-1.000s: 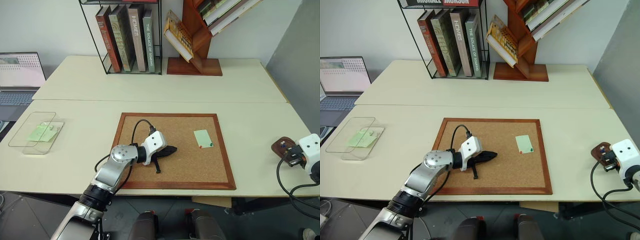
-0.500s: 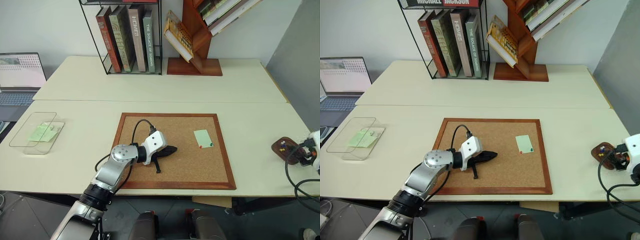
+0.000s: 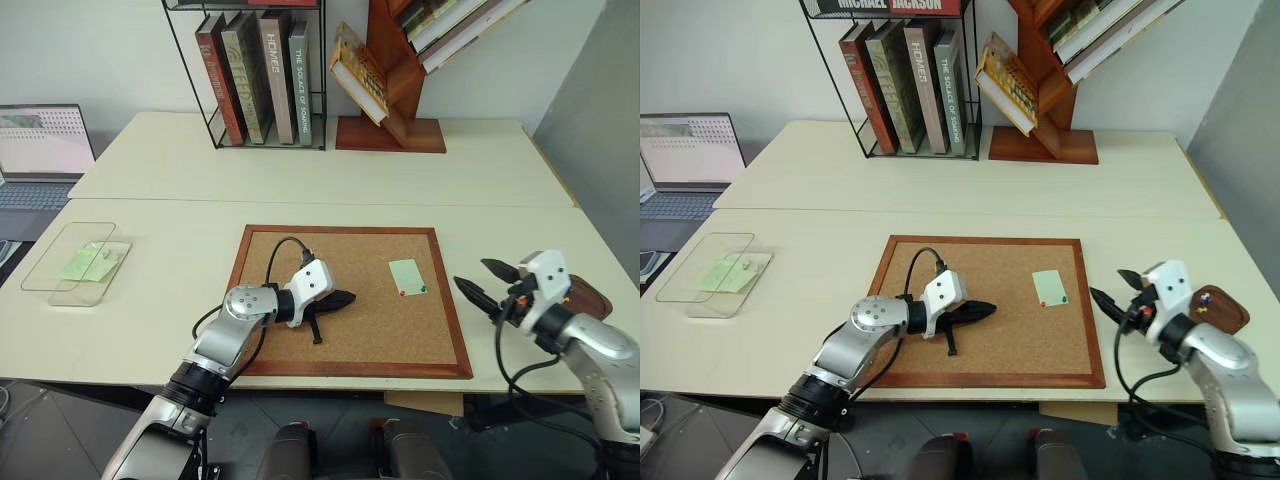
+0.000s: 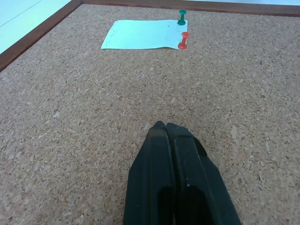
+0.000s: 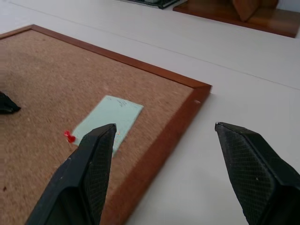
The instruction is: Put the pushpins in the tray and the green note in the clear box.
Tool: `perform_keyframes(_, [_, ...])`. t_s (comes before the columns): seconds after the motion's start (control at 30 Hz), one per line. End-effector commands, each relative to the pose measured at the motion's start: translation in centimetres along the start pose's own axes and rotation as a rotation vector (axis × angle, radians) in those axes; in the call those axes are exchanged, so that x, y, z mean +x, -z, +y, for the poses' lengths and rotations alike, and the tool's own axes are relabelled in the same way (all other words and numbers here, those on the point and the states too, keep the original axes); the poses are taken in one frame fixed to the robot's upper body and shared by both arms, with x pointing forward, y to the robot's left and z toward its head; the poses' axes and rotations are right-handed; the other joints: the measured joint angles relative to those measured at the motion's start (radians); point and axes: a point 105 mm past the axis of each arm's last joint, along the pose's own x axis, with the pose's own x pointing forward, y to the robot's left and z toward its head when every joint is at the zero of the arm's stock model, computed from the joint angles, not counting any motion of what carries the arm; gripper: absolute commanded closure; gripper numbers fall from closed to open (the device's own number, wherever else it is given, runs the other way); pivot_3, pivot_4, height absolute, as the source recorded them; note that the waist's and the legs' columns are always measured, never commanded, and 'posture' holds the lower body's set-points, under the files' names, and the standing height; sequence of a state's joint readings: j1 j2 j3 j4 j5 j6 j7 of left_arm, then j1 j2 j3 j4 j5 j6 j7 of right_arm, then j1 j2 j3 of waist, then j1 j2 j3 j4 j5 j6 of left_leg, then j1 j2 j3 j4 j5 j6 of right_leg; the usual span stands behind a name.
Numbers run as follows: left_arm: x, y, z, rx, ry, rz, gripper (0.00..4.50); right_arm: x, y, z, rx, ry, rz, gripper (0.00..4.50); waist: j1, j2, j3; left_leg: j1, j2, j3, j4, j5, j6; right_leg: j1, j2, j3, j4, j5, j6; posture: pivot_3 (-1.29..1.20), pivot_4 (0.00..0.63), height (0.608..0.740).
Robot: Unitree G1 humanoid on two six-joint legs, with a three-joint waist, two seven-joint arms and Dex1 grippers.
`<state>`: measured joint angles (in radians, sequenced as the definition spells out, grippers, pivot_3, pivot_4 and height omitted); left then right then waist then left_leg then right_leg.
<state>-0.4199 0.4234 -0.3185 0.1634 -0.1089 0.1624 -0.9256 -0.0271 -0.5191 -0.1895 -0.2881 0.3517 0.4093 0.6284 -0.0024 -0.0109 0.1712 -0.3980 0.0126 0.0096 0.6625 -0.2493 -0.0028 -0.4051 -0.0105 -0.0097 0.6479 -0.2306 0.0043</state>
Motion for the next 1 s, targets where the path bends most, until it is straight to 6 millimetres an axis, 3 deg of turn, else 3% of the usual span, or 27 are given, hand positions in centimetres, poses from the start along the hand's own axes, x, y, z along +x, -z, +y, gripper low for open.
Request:
perform_keyframes(0.03, [-0.1,1.9,-0.2,-0.021,-0.003,0.08,4.5,1.2,0.1,1.0,-0.038,-0.026,-0.023,0.92,0.0,0.0,0.0,0.0,0.0,0.0,0.0,0.0,0.0,0.0,0.0,0.0,0.0,0.0,0.0,0.0,0.15,0.74])
perform_keyframes(0.4, [-0.2,2.0,-0.3,-0.025,-0.01,0.081,4.5,3.0,2.0,3.2,-0.027,-0.102,0.004,0.92,0.0,0.0,0.0,0.0,0.0,-0.001,0.0,0.0,0.0,0.0,0.0,0.001,0.0,0.0,0.0,0.0,0.15,0.74])
perform_keyframes(0.67, [-0.2,2.0,-0.3,-0.021,-0.006,0.081,4.5,3.7,2.5,2.3,-0.05,-0.07,0.014,2.29,0.0,0.0,0.0,0.0,0.0,-0.001,0.0,0.0,0.0,0.0,0.0,0.001,0.001,0.0,0.0,0.0,0.15,0.74])
perform_keyframes(1.0, [-0.1,1.9,-0.5,-0.016,0.002,0.081,4.5,3.4,2.6,3.0,-0.047,-0.11,0.009,4.22,0.0,0.0,0.0,0.0,0.0,-0.001,0.0,0.0,0.0,0.0,0.0,0.001,0.0,0.0,0.0,0.0,0.15,0.74])
